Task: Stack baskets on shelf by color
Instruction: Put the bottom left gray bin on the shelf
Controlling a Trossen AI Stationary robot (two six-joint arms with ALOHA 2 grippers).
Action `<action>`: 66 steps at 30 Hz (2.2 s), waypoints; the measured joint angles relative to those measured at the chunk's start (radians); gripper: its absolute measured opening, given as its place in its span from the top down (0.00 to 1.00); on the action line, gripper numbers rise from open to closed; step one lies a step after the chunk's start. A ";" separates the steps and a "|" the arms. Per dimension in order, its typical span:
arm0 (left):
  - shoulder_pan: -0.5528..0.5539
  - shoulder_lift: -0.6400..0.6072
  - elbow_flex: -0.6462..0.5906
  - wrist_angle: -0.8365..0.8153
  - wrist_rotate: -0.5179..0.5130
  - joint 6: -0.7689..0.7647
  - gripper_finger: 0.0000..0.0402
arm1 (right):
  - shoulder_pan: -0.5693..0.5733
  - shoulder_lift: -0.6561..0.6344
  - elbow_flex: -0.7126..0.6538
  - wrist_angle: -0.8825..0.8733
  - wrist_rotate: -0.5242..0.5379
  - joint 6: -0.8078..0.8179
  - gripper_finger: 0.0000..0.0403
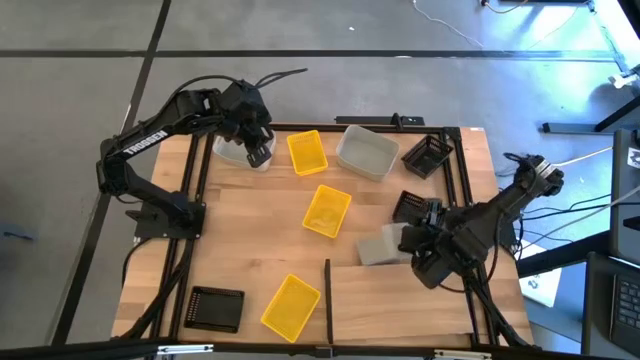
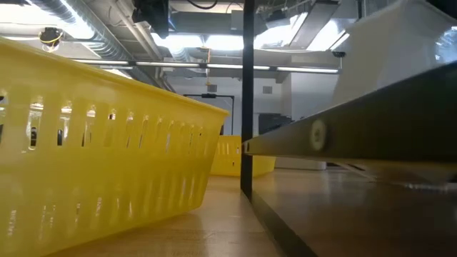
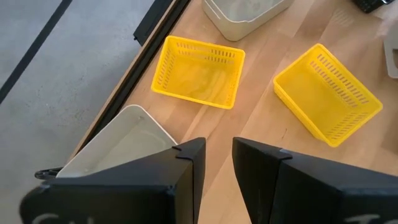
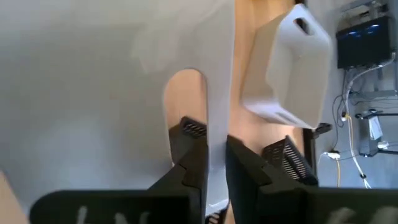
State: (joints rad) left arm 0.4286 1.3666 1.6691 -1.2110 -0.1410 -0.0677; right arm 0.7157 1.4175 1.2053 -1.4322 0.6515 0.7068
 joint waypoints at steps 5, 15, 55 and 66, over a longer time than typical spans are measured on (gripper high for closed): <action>0.000 0.000 0.000 0.000 0.000 0.000 0.82 | 0.034 0.023 0.000 -0.006 0.005 0.000 0.90; 0.000 0.000 0.000 0.000 0.000 0.001 0.82 | 0.047 0.028 0.012 -0.021 -0.010 0.052 0.90; 0.000 0.000 0.000 0.001 0.000 0.078 0.82 | 0.187 0.243 0.228 0.086 -0.359 0.070 0.91; 0.000 0.000 0.000 0.002 0.000 0.080 0.82 | 0.202 0.329 0.227 0.166 -0.459 -0.006 0.92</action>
State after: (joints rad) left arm 0.4290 1.3663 1.6691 -1.2095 -0.1410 0.0120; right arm 0.9173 1.7463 1.4326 -1.2657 0.1922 0.7007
